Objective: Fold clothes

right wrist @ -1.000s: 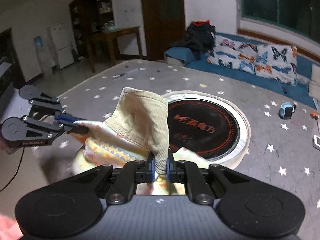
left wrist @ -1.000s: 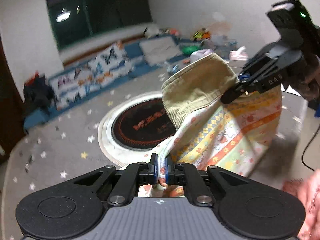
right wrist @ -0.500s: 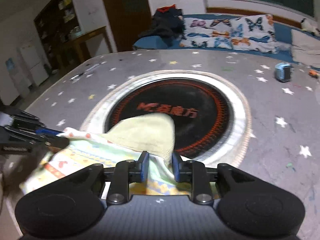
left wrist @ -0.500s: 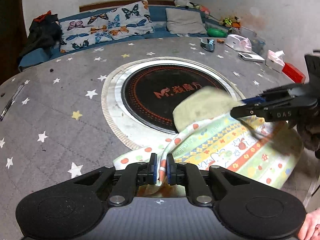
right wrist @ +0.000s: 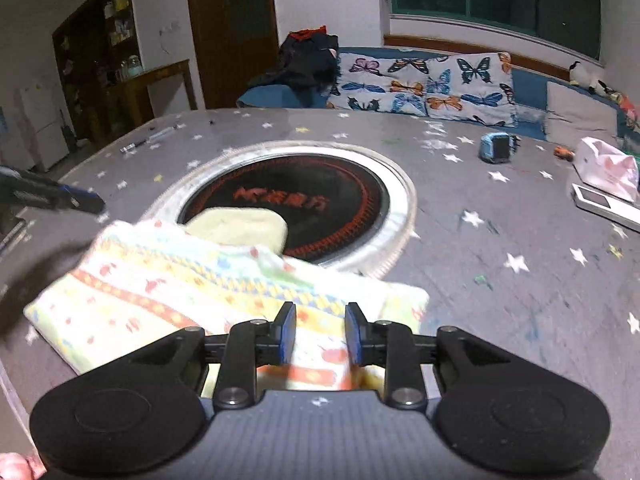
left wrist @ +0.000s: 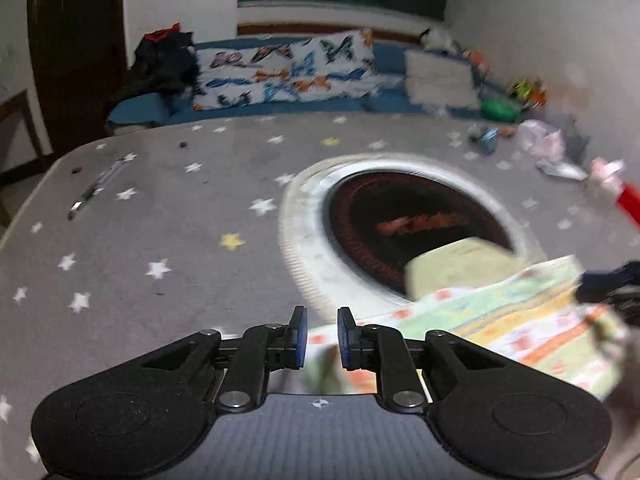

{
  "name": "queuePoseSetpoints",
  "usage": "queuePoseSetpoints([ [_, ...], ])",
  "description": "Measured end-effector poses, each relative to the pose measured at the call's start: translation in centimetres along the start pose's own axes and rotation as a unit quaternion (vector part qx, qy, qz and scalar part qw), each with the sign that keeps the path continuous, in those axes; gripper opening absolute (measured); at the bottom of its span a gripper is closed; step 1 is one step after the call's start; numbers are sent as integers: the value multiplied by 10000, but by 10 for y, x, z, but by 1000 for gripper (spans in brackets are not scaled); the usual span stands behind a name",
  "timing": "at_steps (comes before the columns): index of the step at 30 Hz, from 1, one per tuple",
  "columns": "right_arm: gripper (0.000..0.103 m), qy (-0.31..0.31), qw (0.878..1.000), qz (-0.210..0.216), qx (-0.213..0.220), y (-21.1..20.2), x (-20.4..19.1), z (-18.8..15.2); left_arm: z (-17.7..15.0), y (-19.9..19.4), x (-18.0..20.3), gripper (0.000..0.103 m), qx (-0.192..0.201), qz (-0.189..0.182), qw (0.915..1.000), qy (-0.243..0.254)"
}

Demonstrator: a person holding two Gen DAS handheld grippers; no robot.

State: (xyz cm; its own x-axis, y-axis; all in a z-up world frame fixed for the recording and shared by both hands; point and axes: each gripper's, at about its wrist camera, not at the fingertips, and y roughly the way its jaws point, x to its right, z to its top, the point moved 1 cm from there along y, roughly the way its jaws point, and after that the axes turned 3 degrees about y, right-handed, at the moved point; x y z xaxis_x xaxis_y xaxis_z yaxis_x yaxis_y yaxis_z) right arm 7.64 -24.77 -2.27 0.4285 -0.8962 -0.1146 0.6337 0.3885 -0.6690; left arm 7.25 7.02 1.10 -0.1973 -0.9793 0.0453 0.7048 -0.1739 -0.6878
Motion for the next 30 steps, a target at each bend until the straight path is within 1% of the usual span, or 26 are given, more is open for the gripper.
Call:
queuePoseSetpoints([
  [2, 26, 151, 9999, -59, 5, 3, 6, -2, 0, -7, 11, 18, 74, -259, 9996, -93],
  [5, 26, 441, 9989, -126, 92, 5, 16, -3, 0, -8, 29, 18, 82, -610, 9980, -145],
  [9, 26, 514, 9984, -25, 234, 6, 17, 3, -1, 4, 49, 18, -25, -851, 9963, -62],
  [10, 26, 499, 9986, -6, 203, 8, 17, 4, -2, 9, 51, 18, -57, -864, 9962, -74],
  [13, 18, 399, 9989, -239, 47, 22, 20, 0, -5, 22, 53, 18, -161, -781, 9967, -138],
  [15, 19, 453, 9986, -267, 87, 18, 20, 1, -7, 29, 48, 18, -239, -674, 9972, -198],
  [17, 19, 341, 9987, -328, 196, 12, 14, 5, -8, 32, 42, 18, -290, -615, 9973, -261],
  [19, 19, 207, 9992, -210, 288, 7, 6, 12, -8, 31, 40, 18, -282, -601, 9973, -318],
  [21, 19, 130, 9993, 78, 340, 6, -5, 19, -5, 28, 42, 18, -225, -675, 9968, -361],
  [23, 19, 145, 9988, 357, 286, 12, -15, 24, -1, 28, 47, 18, -172, -765, 9962, -380],
  [26, 19, 13, 9988, 446, 192, 28, -29, 28, 3, 34, 53, 18, -175, -820, 9959, -342],
  [30, 19, -25, 9992, 392, 124, 32, -30, 25, 3, 51, 49, 17, -277, -784, 9955, -452],
])
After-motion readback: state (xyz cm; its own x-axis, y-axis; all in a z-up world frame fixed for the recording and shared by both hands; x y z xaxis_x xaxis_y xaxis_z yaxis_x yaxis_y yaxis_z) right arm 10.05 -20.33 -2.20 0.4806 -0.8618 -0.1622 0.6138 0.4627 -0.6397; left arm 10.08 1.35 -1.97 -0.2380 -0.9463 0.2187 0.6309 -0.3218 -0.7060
